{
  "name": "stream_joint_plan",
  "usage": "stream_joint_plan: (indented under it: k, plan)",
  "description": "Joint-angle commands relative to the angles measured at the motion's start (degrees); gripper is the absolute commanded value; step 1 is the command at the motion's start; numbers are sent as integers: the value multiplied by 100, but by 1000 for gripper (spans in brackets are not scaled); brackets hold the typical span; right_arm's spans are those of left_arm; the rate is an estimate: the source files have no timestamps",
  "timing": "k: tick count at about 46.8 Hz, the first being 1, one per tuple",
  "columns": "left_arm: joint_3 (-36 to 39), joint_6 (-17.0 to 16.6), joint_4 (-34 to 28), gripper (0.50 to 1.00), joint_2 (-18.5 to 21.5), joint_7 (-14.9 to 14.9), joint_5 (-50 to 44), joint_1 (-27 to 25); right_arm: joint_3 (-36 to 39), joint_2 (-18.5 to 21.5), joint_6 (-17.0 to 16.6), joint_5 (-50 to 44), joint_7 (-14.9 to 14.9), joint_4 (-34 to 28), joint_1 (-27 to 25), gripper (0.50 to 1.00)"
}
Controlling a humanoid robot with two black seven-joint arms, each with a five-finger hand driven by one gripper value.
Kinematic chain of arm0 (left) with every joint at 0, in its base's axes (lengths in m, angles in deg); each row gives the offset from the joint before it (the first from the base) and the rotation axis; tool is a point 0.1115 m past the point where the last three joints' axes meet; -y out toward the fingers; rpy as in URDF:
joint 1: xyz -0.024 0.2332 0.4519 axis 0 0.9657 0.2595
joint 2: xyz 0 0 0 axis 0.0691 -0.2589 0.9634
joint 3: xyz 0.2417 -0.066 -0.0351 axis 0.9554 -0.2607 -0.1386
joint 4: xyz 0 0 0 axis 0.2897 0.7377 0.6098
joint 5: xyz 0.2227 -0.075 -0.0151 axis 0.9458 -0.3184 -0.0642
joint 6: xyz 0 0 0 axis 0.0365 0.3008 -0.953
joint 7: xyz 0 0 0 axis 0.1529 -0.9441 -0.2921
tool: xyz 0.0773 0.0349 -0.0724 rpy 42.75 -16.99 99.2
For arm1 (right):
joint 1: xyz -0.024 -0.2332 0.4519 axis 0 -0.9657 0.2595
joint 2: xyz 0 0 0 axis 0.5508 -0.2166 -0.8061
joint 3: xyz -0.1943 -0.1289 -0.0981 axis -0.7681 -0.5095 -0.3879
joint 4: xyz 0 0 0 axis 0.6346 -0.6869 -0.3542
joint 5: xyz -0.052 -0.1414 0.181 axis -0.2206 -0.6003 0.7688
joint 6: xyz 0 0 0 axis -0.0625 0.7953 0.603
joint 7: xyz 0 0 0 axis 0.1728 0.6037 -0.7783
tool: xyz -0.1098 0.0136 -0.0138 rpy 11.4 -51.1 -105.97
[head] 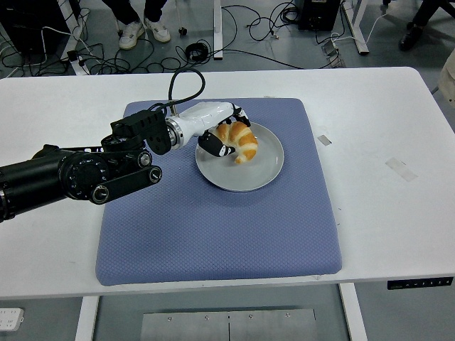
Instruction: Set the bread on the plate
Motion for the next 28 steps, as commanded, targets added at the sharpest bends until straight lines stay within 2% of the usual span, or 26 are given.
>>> stream_joint_plan:
  k: [1,6,12,28]
  plan:
    - [1,10,-3,731,8,16,-25,8,0,0,-1,0,0,0,0,1000]
    - [1,19,-12,878,8,25,-34,17,0,0,-1,0,0,0,0,1000]
    - [1,19,-144,964,61,34,-69,8,0,0,-1,0,0,0,0,1000]
    - [-279,19,-495,974,289,16,-148,-54,0,0,-1,0,0,0,0,1000]
